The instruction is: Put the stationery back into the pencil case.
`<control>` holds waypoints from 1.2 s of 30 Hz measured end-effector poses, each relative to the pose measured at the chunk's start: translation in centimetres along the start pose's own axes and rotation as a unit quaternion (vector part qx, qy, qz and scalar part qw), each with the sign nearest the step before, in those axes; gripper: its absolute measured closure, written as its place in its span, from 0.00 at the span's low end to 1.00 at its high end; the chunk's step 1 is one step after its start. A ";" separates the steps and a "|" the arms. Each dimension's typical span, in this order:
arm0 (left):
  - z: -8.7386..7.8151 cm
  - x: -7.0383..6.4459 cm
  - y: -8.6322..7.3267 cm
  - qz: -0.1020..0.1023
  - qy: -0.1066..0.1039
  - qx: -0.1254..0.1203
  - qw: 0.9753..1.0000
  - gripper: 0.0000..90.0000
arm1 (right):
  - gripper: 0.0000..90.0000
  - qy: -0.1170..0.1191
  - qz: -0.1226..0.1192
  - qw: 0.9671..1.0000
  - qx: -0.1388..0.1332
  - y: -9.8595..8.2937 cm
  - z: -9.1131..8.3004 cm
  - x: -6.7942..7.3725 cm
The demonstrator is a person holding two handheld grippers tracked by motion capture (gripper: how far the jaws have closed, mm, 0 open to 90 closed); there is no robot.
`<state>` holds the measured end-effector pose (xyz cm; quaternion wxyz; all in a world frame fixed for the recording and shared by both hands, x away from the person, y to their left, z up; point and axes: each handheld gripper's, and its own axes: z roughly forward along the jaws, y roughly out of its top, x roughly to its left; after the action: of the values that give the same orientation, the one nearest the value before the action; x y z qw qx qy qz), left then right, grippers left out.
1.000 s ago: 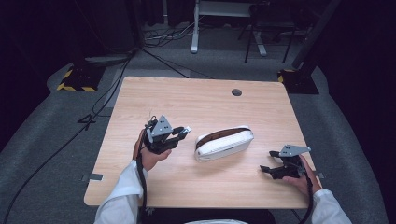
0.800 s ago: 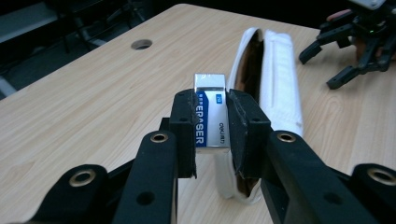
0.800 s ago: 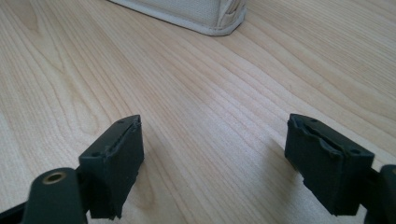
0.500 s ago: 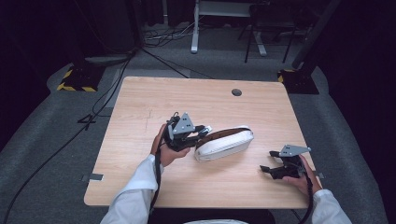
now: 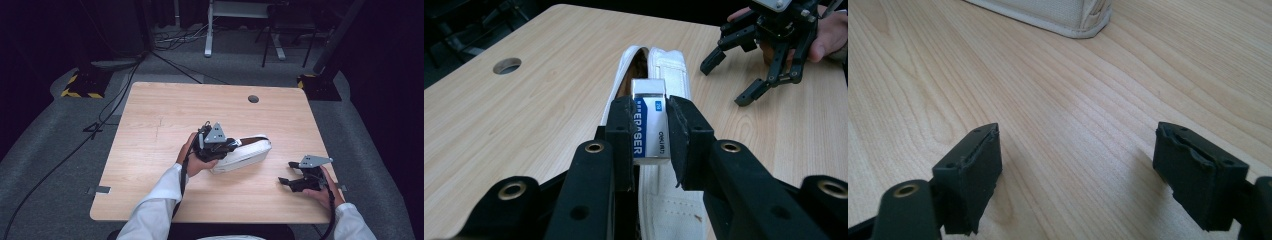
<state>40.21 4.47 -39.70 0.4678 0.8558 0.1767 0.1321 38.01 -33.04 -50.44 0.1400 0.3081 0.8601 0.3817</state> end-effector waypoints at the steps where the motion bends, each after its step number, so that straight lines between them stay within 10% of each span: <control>1: 0.2 0.0 0.0 0.001 0.000 0.001 1.000 0.81 | 0.22 0.000 -0.001 1.000 0.000 0.0 0.0 0.0; 36: 1.7 0.8 -0.5 -0.007 0.027 0.024 0.999 0.76 | 0.22 0.000 -0.001 1.000 0.000 0.0 0.0 0.0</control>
<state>41.50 3.78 -40.93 0.4434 0.8615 0.1986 0.1472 38.01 -33.05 -50.44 0.1406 0.3074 0.8604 0.3813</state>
